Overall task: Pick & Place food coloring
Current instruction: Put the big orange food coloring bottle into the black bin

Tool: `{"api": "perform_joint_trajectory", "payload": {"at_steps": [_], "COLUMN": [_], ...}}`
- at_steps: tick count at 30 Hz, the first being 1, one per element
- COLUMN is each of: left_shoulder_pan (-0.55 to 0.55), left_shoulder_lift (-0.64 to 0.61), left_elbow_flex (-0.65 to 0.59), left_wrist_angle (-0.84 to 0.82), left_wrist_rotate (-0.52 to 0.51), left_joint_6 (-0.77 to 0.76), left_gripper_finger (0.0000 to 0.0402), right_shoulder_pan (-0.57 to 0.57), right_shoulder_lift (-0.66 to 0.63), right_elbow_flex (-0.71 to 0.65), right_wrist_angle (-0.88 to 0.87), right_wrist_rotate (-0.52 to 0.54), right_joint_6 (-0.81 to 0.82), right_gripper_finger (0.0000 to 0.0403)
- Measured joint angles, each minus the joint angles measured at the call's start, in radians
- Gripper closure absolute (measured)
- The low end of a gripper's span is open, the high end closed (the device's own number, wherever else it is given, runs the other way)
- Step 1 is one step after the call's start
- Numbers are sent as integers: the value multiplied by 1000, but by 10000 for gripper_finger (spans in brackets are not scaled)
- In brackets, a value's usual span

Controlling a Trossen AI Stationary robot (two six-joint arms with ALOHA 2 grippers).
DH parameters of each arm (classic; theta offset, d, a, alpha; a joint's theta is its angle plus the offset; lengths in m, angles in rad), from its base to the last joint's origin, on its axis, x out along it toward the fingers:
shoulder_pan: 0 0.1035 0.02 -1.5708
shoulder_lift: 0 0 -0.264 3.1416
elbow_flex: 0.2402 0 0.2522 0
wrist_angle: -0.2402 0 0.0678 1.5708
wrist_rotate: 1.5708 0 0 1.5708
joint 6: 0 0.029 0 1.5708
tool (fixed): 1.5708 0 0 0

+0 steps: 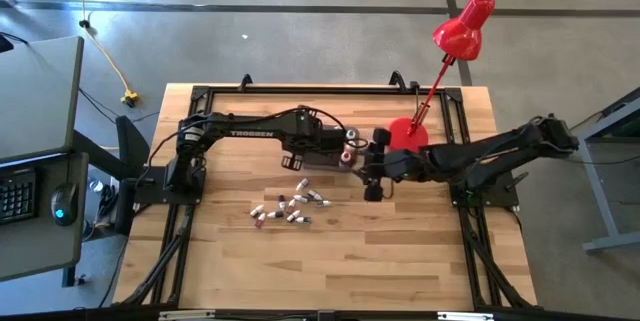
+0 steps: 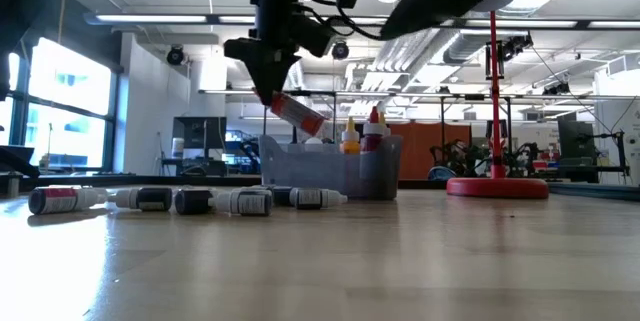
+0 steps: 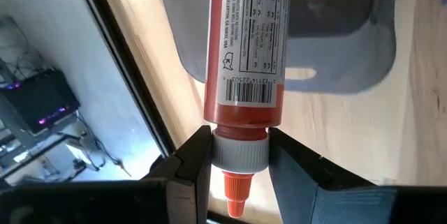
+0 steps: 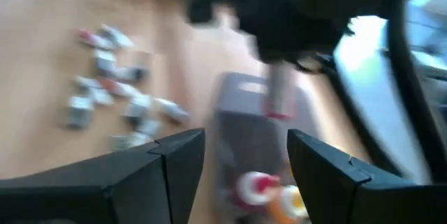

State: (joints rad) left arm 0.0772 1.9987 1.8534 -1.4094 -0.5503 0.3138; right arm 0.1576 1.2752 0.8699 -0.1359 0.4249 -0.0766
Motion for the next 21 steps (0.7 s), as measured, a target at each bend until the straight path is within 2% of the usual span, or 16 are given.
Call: {"api": "perform_joint_trajectory", "payload": {"at_steps": [3,6,9,13,21], "left_shoulder_pan": [-6,-23,-61,-131,-261], "left_shoulder_lift": [0,0,0,0,0], "left_elbow_flex": [0,0,0,-1,-1], "left_wrist_angle": [-12,-14,-31,-36,-12], "left_wrist_rotate": [37,95,87,11,8], "left_joint_6": [-27,-31,-28,-16,-32], "left_gripper_finger": [295,295,295,295,295], "right_shoulder_pan": [21,51,84,123,206], "right_shoulder_lift": [-24,-46,-67,-103,-176], "right_elbow_flex": [0,0,0,0,0], "right_wrist_angle": [-34,-99,-159,-200,-269], "right_wrist_rotate": [-113,-145,-96,-11,91], "right_joint_6": [63,97,99,125,226], "right_gripper_finger": [204,204,204,204,204]}}
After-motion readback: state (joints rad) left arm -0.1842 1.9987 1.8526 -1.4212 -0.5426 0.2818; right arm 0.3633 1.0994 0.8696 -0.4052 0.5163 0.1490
